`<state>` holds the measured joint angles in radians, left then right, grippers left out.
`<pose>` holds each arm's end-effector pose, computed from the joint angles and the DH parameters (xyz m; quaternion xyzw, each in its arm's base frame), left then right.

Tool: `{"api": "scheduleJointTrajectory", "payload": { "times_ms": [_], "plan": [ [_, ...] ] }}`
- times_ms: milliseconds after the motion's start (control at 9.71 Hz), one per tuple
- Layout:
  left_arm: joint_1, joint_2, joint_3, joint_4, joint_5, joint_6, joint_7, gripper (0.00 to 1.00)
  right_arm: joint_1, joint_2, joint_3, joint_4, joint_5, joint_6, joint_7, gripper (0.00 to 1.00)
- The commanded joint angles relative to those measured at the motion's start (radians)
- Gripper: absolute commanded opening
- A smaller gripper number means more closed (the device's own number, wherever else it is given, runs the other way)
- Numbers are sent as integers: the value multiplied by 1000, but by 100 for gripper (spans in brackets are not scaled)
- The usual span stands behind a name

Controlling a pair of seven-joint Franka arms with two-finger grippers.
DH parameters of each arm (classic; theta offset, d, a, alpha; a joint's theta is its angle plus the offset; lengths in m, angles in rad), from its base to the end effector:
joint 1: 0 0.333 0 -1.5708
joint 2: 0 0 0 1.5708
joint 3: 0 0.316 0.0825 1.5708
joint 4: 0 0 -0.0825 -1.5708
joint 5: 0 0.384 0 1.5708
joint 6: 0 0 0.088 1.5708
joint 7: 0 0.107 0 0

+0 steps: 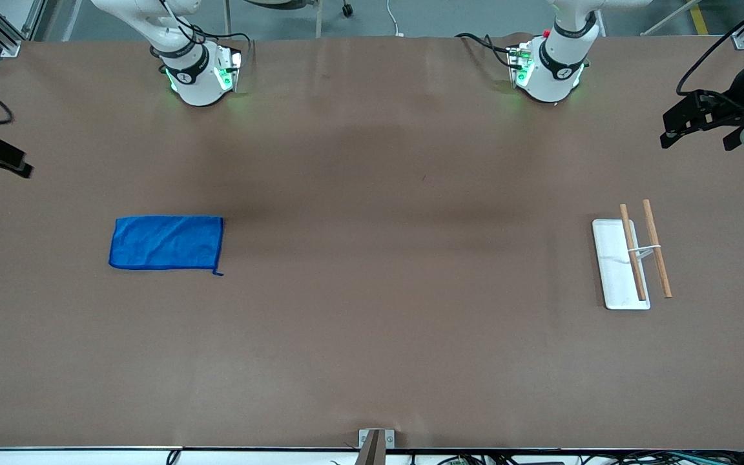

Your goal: Right arm passes towel to left arm to hang

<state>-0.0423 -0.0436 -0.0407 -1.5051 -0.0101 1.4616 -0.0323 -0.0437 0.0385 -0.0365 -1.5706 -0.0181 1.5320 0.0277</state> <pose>0.5274 -0.0456 0.6692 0.9997 -0.0259 -0.0002 0.0041 0.5590 -0.0465 0.5999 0.9978 -0.0539 -0.0388 0.0087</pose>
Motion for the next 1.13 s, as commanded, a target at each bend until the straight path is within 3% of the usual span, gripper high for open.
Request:
{"api": "scheduleJointTrajectory", "payload": {
  "times_ms": [0, 206, 515, 824, 1029],
  "plan": [
    [7, 13, -5, -26, 9, 9, 17, 100, 10, 31, 1, -238, 0, 261, -44, 100],
    [7, 14, -5, -27, 5, 16, 15, 100, 2, 47, 0, -447, 1, 533, -118, 100],
    [7, 30, -5, -36, 4, 16, 17, 100, 2, 170, -2, -616, -11, 846, -127, 100],
    [7, 30, -5, -46, 2, 37, 15, 100, -10, 264, -2, -725, -14, 1097, -207, 96],
    [7, 31, -5, -56, 2, 45, 15, 100, -13, 293, -2, -756, -14, 1149, -209, 95]
  ]
}}
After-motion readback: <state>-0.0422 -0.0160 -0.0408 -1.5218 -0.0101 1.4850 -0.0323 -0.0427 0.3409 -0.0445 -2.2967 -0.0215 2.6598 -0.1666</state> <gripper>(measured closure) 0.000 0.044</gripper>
